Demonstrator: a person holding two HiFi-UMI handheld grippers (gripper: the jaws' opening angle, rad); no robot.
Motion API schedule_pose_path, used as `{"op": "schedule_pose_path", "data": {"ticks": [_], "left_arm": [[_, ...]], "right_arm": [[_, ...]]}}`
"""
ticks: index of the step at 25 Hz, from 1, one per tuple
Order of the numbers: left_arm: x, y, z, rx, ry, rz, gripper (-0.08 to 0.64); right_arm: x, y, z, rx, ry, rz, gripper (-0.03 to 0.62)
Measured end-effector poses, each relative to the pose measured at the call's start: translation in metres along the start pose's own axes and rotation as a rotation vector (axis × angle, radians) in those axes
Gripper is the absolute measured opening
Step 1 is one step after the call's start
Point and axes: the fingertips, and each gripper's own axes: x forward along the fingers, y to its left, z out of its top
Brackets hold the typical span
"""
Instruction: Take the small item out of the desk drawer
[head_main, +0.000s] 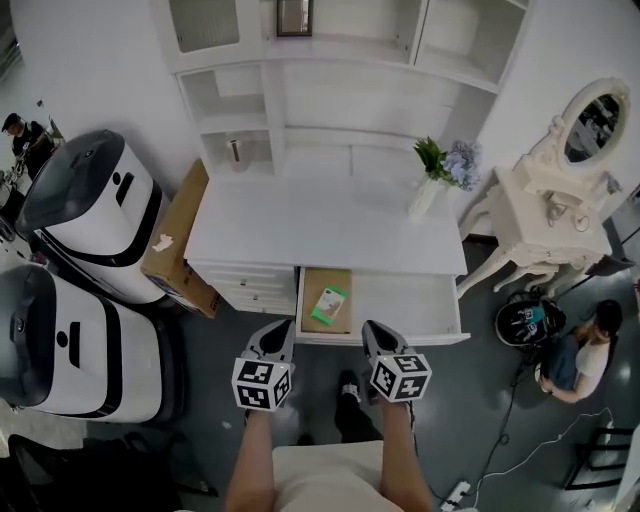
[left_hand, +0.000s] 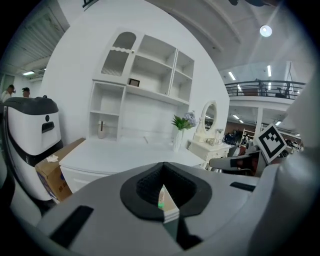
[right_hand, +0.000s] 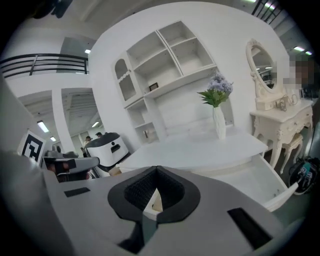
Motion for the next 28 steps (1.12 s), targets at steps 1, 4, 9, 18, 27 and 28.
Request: {"op": "schedule_pose_path", "data": {"ticks": [1,4,9,18,27,28], "left_arm": [[0.012,0.001,0.002,0.0,0.008,0.004,0.014],[0.043,0.0,0.007,0.009,0.033,0.009,0.014],[0.084,-0.007,0.006,0.014,0.065,0.013,0.014],[0.12,-0.008,-0.009,0.0,0.109,0.051,0.014],[0.141,-0.002,-0.011,0.009,0.119,0.113,0.015],[0.143,-0.001,-0.012,0.011,0.121,0.12,0.014]], "right_arm": [[0.009,-0.003,0.007,-0.009,0.005,0.011,0.025],[0.034,-0.013,0.02,-0.027,0.025,0.033,0.025],[0.066,-0.024,0.025,-0.064,0.072,0.068,0.025],[0.105,-0.026,-0.013,-0.18,0.218,0.157,0.025],[0.126,-0.043,-0.032,-0.311,0.314,0.223,0.025],[0.128,-0.046,-0.031,-0.302,0.313,0.226,0.025]]}}
